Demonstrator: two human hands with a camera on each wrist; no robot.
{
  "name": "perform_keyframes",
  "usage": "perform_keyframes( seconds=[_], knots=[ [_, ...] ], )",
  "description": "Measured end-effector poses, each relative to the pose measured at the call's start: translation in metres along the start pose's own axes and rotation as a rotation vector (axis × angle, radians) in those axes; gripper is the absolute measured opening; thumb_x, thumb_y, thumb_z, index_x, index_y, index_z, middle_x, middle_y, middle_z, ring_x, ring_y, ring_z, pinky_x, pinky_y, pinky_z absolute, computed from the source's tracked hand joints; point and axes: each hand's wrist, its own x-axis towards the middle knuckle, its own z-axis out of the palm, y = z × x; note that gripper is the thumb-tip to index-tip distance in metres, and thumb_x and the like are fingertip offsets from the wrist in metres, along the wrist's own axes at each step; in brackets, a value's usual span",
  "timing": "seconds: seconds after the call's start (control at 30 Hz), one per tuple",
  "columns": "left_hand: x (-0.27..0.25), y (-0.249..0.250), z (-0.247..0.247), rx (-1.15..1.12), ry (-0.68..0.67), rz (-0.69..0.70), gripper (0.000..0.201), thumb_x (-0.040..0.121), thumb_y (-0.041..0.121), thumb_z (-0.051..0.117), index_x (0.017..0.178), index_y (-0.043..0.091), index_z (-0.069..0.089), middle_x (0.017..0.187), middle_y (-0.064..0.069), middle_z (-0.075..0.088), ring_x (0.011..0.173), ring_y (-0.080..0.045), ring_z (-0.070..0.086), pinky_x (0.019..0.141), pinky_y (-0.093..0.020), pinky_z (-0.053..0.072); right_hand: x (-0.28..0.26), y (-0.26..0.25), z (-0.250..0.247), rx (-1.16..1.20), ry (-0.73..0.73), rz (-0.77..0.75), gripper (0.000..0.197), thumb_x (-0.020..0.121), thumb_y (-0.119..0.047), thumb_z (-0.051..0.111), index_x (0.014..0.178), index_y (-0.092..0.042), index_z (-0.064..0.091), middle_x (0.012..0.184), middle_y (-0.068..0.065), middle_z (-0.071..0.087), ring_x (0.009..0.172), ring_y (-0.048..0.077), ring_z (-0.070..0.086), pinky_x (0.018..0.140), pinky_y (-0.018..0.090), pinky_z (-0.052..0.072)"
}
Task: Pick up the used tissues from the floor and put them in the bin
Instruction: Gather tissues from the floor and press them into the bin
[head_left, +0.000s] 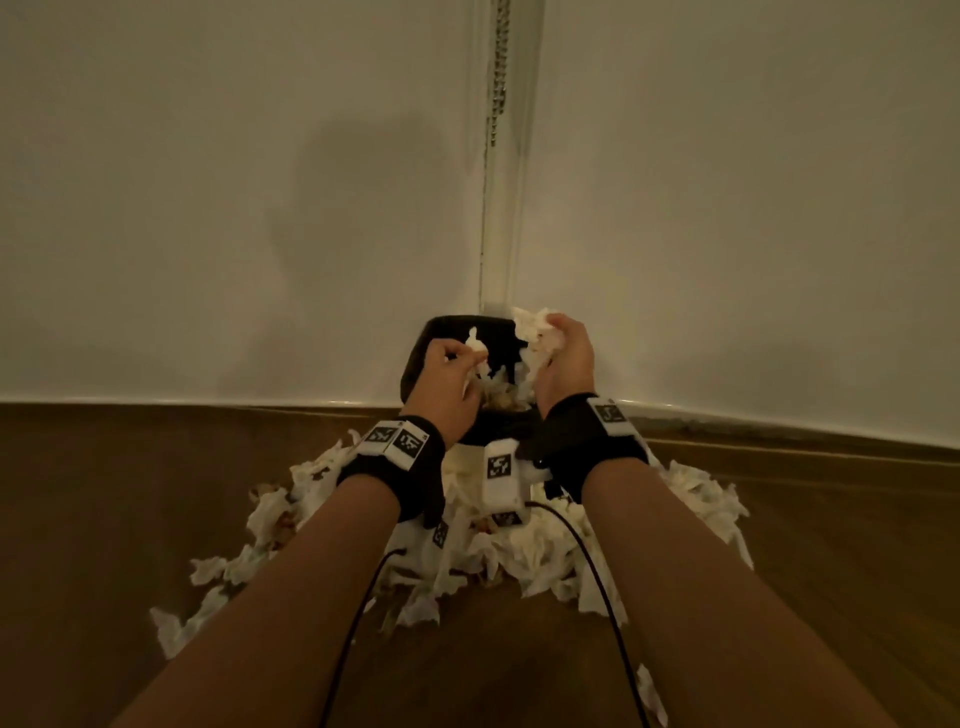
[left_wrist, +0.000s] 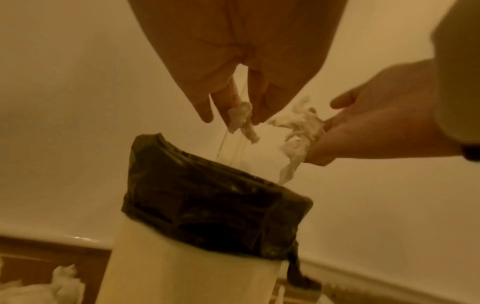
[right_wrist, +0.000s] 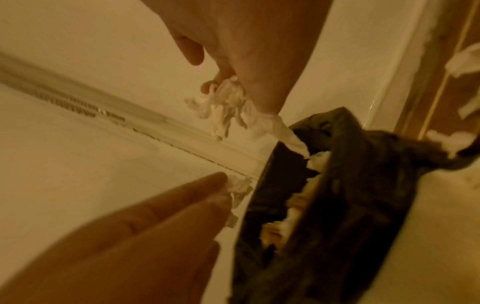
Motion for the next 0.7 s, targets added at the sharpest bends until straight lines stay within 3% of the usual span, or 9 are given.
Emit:
perform_keyframes(
  seconds=[0.07,0.13,0.2,0.23,0.3,0.4,0.53,0.6,0.7],
  knots=[
    [0.001,-0.005,0.008,0.067,-0.142,-0.047,0.050,0.093,0.006,0.045,0.141,0.015,0.037,0.147,-0.006,0.025,0.132,-0.022,0.035,0.113,-0.025,0.024,0.010,0.011,-0.006,-0.141,0.024,0.022,0.044,0.092,-0.032,0.047,0.123,-0.004,0.059,0.112,0.016,0.061,0.105,0.033,0.058,0.091,0.041,0.046],
    [-0.001,-0.009,0.010,0.082,-0.175,-0.063,0.054,0.094,0.007,0.044,0.145,0.019,0.030,0.152,-0.006,0.021,0.140,-0.023,0.025,0.117,-0.041,0.021,0.013,0.020,-0.012,-0.194,-0.015,0.039,0.046,0.094,-0.037,0.046,0.130,-0.010,0.055,0.112,0.009,0.061,0.108,0.031,0.057,0.097,0.044,0.044],
    [-0.003,-0.012,0.010,0.024,-0.098,-0.047,0.053,0.094,0.006,0.044,0.144,0.021,0.033,0.150,-0.006,0.026,0.138,-0.023,0.027,0.115,-0.040,0.024,0.013,0.024,-0.016,-0.191,-0.038,0.015,0.043,0.097,-0.036,0.042,0.135,-0.017,0.048,0.113,-0.002,0.052,0.105,0.020,0.053,0.096,0.040,0.045],
    [-0.005,-0.013,0.010,-0.016,-0.039,-0.029,0.051,0.093,0.005,0.044,0.141,0.021,0.037,0.148,-0.006,0.030,0.135,-0.021,0.033,0.113,-0.031,0.027,0.012,0.024,-0.017,-0.206,-0.049,-0.015,0.042,0.098,-0.035,0.038,0.136,-0.019,0.046,0.118,-0.003,0.046,0.108,0.016,0.048,0.095,0.037,0.044],
    [-0.009,-0.015,0.010,-0.071,0.084,0.007,0.045,0.093,0.004,0.044,0.135,0.021,0.047,0.138,-0.004,0.040,0.122,-0.016,0.044,0.096,-0.010,0.032,0.011,0.022,-0.020,-0.256,-0.013,-0.088,0.036,0.099,-0.032,0.036,0.131,-0.020,0.050,0.122,0.000,0.046,0.110,0.014,0.044,0.089,0.031,0.044],
    [-0.021,-0.019,0.011,-0.144,0.205,-0.025,0.035,0.094,0.011,0.042,0.124,0.024,0.055,0.119,0.000,0.051,0.101,-0.006,0.051,0.086,-0.014,0.039,0.004,0.024,-0.021,-0.440,0.180,-0.301,0.026,0.097,-0.023,0.038,0.103,-0.018,0.063,0.100,0.004,0.060,0.096,0.016,0.054,0.086,0.032,0.045],
    [-0.046,-0.035,0.019,-0.173,0.237,-0.140,0.028,0.094,0.015,0.042,0.110,0.028,0.061,0.094,0.012,0.059,0.080,0.005,0.053,0.070,-0.003,0.038,-0.017,0.047,-0.026,-0.606,0.285,-0.522,0.030,0.096,-0.019,0.041,0.078,-0.015,0.065,0.066,-0.002,0.057,0.063,0.006,0.052,0.059,0.016,0.040],
    [-0.063,-0.044,0.024,-0.189,0.207,-0.183,0.027,0.093,0.014,0.043,0.105,0.029,0.062,0.086,0.012,0.061,0.079,-0.001,0.056,0.069,-0.009,0.040,-0.027,0.066,-0.034,-0.682,0.290,-0.554,0.032,0.095,-0.020,0.043,0.071,-0.009,0.062,0.057,-0.007,0.051,0.050,-0.002,0.047,0.046,0.008,0.034],
    [-0.089,-0.058,0.030,-0.141,0.135,-0.230,0.026,0.090,0.011,0.046,0.100,0.025,0.064,0.086,0.006,0.065,0.079,-0.009,0.059,0.073,-0.022,0.046,-0.040,0.092,-0.049,-0.817,0.256,-0.500,0.029,0.093,-0.020,0.044,0.069,-0.015,0.060,0.054,-0.010,0.049,0.046,0.001,0.045,0.040,0.011,0.031]
  ],
)
